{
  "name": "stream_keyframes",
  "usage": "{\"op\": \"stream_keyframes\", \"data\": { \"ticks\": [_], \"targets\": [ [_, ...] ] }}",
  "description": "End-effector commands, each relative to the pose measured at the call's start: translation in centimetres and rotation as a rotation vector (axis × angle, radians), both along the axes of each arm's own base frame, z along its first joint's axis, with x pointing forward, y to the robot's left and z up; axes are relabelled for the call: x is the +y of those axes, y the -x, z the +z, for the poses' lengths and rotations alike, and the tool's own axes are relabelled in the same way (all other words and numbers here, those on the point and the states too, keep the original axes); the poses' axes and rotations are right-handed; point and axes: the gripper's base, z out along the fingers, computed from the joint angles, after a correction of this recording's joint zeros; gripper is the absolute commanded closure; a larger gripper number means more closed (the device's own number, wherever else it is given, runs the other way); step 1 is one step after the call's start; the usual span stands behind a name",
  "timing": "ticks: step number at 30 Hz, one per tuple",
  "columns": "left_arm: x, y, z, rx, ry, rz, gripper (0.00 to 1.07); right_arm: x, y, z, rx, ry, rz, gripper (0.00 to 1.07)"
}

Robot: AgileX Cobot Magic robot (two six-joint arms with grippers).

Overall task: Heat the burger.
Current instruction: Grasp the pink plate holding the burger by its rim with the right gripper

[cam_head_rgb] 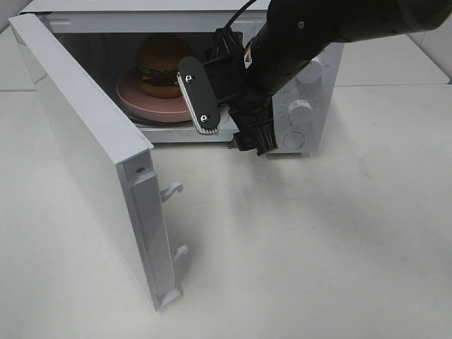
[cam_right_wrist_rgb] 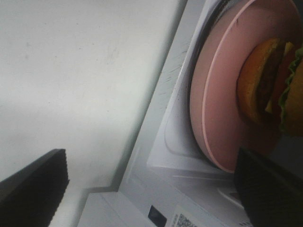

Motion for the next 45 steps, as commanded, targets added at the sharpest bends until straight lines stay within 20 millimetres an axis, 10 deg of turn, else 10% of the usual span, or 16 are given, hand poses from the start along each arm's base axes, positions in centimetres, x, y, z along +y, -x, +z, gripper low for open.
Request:
{"op": "stream_keyframes", "data": {
  "ticks": [1,45],
  "targets": [
    [0.0,0.2,-0.1,-0.012,0.003,-0.002,0.07,0.9,-1.0,-0.3,-0.009,-0.009,0.002,0.16],
    [0.0,0.2,-0.1,-0.012,0.003,-0.002,0.07,6.8,-9.9,-5.5,0.019,-0.073,-0.154,0.23]
  ]
}}
